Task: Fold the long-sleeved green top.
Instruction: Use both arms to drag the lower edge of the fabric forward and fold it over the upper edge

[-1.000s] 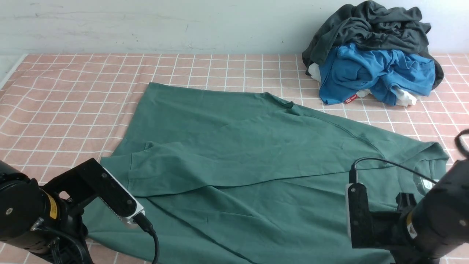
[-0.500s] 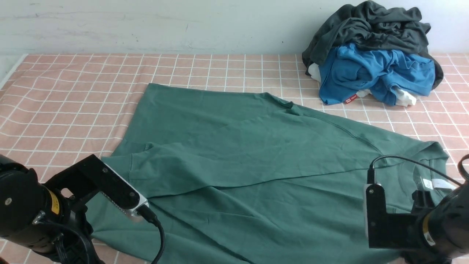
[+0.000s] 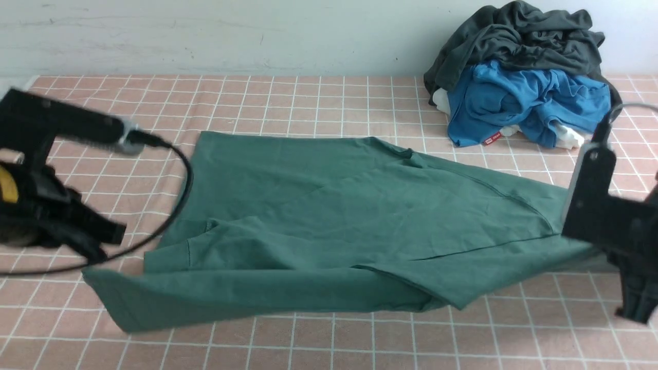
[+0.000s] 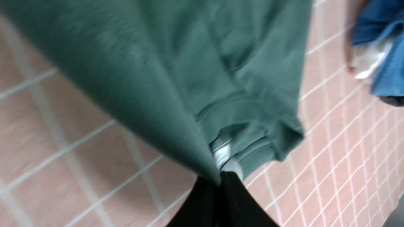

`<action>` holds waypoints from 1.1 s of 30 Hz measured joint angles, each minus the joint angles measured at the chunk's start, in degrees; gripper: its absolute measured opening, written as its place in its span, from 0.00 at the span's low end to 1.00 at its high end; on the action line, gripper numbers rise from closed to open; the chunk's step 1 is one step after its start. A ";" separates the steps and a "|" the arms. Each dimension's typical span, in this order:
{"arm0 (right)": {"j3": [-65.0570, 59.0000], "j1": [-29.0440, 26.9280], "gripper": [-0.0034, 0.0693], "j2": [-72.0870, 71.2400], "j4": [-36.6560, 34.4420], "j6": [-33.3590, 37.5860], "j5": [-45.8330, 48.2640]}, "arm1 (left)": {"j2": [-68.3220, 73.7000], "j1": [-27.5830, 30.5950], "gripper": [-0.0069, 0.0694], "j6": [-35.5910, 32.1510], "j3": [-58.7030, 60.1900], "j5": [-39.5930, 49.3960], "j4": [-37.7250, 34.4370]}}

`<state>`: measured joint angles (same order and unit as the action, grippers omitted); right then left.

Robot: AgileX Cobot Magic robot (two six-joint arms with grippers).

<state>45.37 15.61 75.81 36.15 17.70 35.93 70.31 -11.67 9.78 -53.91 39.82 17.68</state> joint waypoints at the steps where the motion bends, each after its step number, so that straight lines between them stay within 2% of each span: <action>1: 1.99 -1.47 0.04 2.24 0.28 -2.16 -2.75 | 3.28 0.54 0.09 0.39 -2.72 -1.85 0.25; 5: 10.32 -5.05 0.04 12.40 1.17 -7.46 -8.15 | 15.97 1.78 0.09 0.72 -13.71 -5.83 0.69; 7: 14.54 -5.20 0.04 17.61 1.25 -8.23 -6.51 | 22.77 1.59 0.09 -1.12 -19.57 -3.28 0.86; 11: 18.39 -3.84 0.04 22.69 -1.15 -8.58 1.54 | 25.97 -0.86 0.09 -6.21 -21.37 3.79 -0.98; 13: 18.52 -3.41 0.04 22.80 -3.16 -8.63 4.44 | 25.52 -2.11 0.09 -8.27 -20.72 5.95 -2.84; 16: 18.76 -2.44 0.04 22.74 -11.15 -8.03 11.98 | 22.47 -6.42 0.09 -15.23 -14.26 12.58 -9.46; 18: 18.76 -2.44 0.04 22.38 -15.93 -6.41 14.97 | 21.07 -9.23 0.10 -19.16 -9.39 13.74 -12.30; 21: 18.82 -2.44 0.04 22.02 -22.23 -2.31 16.40 | 19.49 -14.00 0.15 -24.51 -3.21 14.08 -14.42; 23: 18.82 -2.44 0.04 22.01 -25.99 1.39 15.31 | 18.11 -17.57 0.24 -26.62 0.30 14.70 -14.73; 28: 18.88 -2.44 0.04 21.95 -29.83 3.42 12.17 | 13.81 -23.46 0.36 -27.77 2.85 21.16 -14.88; 30: 18.99 -2.44 0.04 21.95 -30.49 3.60 11.82 | 13.17 -25.10 0.38 -29.02 4.31 24.23 -15.14; 33: 18.98 -2.44 0.04 21.95 -31.40 3.71 11.55 | 13.80 -26.04 0.38 -31.49 7.05 24.19 -15.08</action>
<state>64.35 13.18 97.76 4.76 21.42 47.48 84.12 -37.71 -21.72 -46.86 64.01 2.59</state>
